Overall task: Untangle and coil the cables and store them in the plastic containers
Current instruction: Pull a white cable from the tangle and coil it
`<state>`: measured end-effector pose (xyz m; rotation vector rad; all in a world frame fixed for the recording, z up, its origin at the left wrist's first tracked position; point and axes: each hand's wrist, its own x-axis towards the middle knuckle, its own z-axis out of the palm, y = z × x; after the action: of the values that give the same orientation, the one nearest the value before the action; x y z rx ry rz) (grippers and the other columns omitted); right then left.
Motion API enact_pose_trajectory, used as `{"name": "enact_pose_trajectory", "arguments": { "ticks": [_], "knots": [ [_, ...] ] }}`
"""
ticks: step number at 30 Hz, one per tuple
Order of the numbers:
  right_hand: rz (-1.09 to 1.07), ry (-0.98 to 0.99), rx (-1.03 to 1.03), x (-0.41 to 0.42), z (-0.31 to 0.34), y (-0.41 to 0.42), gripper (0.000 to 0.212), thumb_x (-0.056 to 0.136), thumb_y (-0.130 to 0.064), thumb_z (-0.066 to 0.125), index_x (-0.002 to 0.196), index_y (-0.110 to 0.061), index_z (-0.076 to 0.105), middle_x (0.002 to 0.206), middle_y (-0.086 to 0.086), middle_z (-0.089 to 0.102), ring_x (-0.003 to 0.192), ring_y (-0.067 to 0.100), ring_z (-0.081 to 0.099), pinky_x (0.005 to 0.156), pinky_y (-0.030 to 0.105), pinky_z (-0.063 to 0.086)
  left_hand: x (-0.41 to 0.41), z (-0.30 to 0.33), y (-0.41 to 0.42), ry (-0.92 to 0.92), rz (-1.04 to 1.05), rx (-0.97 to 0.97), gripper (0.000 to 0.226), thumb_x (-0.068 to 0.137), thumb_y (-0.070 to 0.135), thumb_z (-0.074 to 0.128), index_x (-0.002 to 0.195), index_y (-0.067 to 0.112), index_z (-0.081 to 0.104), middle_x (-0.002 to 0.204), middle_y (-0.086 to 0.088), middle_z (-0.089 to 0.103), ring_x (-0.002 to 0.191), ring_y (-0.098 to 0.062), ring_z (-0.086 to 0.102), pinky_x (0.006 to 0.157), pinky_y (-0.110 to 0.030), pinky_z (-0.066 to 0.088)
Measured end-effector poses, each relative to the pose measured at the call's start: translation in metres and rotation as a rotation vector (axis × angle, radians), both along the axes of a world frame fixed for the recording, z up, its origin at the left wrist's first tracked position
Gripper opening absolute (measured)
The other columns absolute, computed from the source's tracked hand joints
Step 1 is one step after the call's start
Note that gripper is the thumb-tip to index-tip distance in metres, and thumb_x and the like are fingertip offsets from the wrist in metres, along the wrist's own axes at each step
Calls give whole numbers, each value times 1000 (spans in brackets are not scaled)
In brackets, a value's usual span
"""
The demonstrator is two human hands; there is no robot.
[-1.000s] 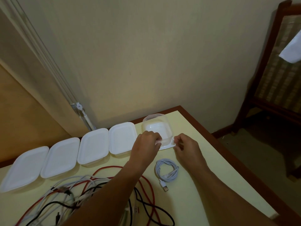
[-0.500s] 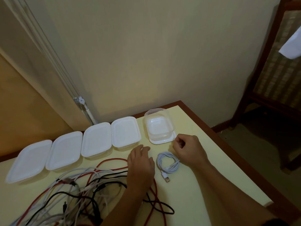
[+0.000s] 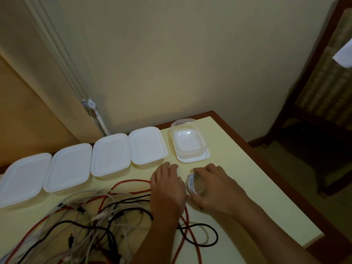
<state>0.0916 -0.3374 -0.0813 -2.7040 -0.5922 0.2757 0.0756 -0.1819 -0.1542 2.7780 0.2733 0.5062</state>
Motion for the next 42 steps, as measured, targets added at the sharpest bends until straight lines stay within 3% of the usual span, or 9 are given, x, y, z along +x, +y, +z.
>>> {"name": "enact_pose_trajectory", "arguments": {
  "ticks": [5,11,14,21,28,31,34,37,42],
  "knots": [
    [-39,27,-28,3,11,10,75,81,-48,71,147,-31,41,136,-4,47,124,16,45,96,33,49,0,-3,0,-3,14,17,34,90,22,58,123,18,60,127,-4,60,122,-24,54,104,-42,44],
    [-116,-82,312,32,75,13,65,76,-32,82,136,-31,55,118,-9,53,103,7,54,85,25,47,1,-1,-1,-23,20,35,32,90,23,52,121,20,59,126,-2,58,121,-23,53,104,-42,43],
    [-146,-144,438,70,88,29,63,75,-25,83,132,-28,58,115,-10,53,108,9,52,86,26,43,1,-1,-1,-13,29,31,35,91,24,51,125,21,58,130,-2,58,124,-23,52,106,-42,42],
    [-47,-133,90,143,47,54,66,73,-20,80,136,-24,56,137,4,54,126,26,51,98,42,50,1,-1,-3,-21,32,20,34,91,24,54,125,22,59,130,-1,58,124,-22,52,106,-42,43],
    [107,49,-179,152,41,72,75,80,-16,79,147,-23,47,144,0,55,126,23,55,99,35,51,3,-3,-1,-32,30,8,34,88,23,58,121,22,61,127,0,60,121,-21,55,104,-41,45],
    [132,65,-155,147,44,70,69,84,-16,76,147,-22,48,145,-1,54,127,22,54,95,29,47,4,-3,-2,-27,33,-7,35,86,22,60,121,22,61,125,0,61,119,-21,56,102,-41,46],
    [2,-47,110,135,48,57,52,86,-16,71,136,-22,58,141,0,54,121,21,56,88,28,45,3,-1,-2,-33,28,-36,39,86,21,58,125,24,57,124,5,59,117,-19,55,103,-39,44],
    [-371,-209,344,122,34,39,42,91,-24,63,132,-15,60,136,10,57,121,29,56,95,39,49,3,1,-2,-33,13,-29,45,85,21,59,130,26,54,123,4,58,117,-19,54,102,-39,44],
    [-521,135,344,115,5,28,38,102,-34,49,112,0,63,117,20,66,104,35,59,79,33,42,3,-1,-2,-53,26,-6,50,80,20,69,128,27,61,124,-3,63,116,-24,58,99,-43,48]
  ]
}}
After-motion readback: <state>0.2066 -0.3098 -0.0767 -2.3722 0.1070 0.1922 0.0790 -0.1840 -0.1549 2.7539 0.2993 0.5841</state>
